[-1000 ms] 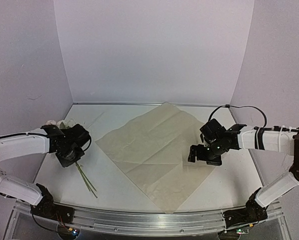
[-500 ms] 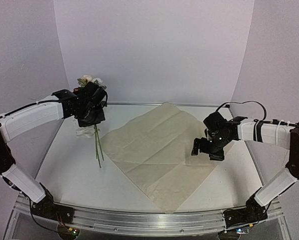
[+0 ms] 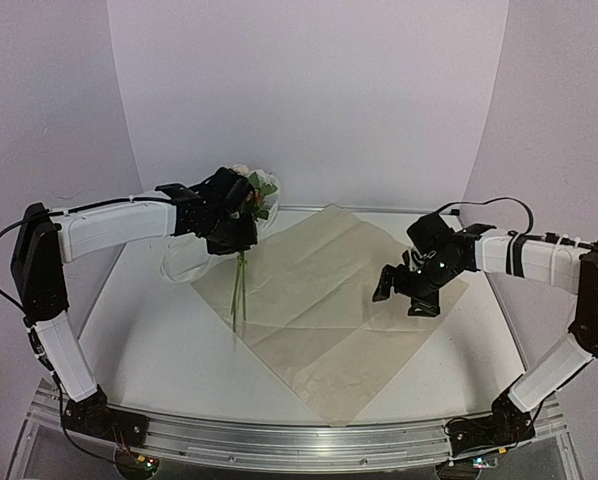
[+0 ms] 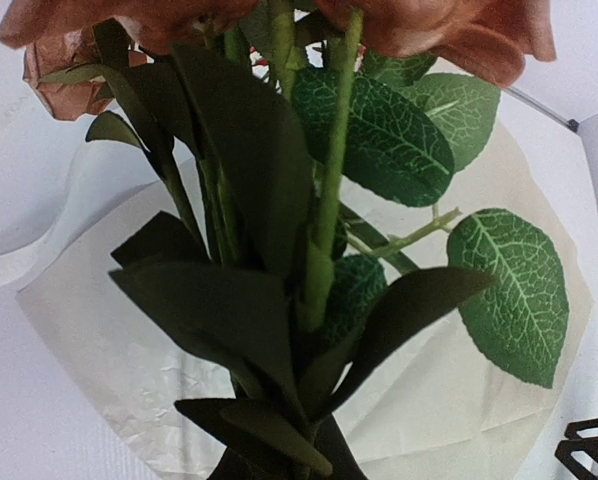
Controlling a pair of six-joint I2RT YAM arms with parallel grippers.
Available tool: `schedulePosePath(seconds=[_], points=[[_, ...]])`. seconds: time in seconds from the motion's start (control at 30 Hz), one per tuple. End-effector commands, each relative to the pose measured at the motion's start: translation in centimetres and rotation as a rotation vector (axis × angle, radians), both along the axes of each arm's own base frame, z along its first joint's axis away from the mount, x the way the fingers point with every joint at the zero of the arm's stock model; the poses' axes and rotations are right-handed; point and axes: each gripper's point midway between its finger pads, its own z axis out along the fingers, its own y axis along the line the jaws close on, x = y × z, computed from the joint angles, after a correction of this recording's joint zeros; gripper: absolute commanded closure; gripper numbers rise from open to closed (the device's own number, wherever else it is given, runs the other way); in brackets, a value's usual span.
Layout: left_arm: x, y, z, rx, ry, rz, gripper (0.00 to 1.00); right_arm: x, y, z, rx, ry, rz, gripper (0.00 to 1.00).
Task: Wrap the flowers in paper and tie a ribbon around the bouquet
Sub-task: Place the fake flower on the flattened wrapping paper.
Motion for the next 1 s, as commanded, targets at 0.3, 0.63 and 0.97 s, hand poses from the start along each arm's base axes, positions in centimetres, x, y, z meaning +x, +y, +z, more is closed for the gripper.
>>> schedulePosePath(seconds=[0.3,0.63,0.97], points=[[3.0,-9.9,0.8,-0.262,-0.106,-0.045,1.00,2.8,3.4,5.1,0.130,-0.144,0.043,0.02],[5.8,-17.4,-2.1,-0.303,-0.138,-0.110,1.00,-0.5,-3.0,-0.1,-0.140,-0.030,0.016,0.02],[6.4,-22.7,-5.5,-0.332,-0.111,-0.132,1.00,-2.3,-4.3,-2.3,-0.182,0.022,0.027,0.05]])
